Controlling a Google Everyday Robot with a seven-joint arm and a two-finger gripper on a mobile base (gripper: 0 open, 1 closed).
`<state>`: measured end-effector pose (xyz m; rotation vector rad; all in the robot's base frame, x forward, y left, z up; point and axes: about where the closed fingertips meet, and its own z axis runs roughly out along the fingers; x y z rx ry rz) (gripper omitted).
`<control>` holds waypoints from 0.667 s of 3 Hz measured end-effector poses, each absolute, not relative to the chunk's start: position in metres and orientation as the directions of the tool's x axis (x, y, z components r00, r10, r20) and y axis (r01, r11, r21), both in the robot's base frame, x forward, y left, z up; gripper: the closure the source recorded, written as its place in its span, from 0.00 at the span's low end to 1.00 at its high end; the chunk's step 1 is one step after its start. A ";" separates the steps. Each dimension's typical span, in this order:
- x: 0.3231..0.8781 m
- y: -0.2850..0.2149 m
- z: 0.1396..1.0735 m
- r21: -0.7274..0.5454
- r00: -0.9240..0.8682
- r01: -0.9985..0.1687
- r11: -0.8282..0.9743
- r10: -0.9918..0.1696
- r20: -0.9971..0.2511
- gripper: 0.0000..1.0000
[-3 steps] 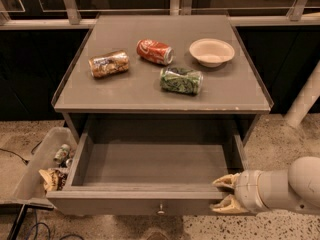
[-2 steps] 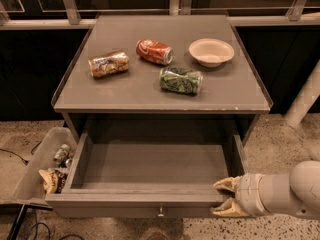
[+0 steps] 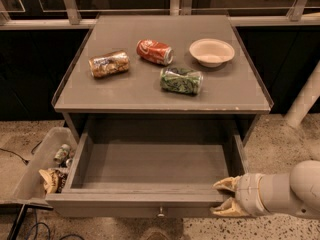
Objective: Open top drawer
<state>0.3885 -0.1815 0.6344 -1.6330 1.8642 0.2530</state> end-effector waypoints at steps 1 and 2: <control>0.389 -0.181 0.634 -0.260 -0.024 -0.942 0.210 -0.819 -0.573 0.58; 0.389 -0.181 0.634 -0.260 -0.024 -0.942 0.210 -0.819 -0.573 0.35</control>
Offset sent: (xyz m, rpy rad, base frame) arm 0.0000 0.0000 0.0000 0.0000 0.0000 0.0000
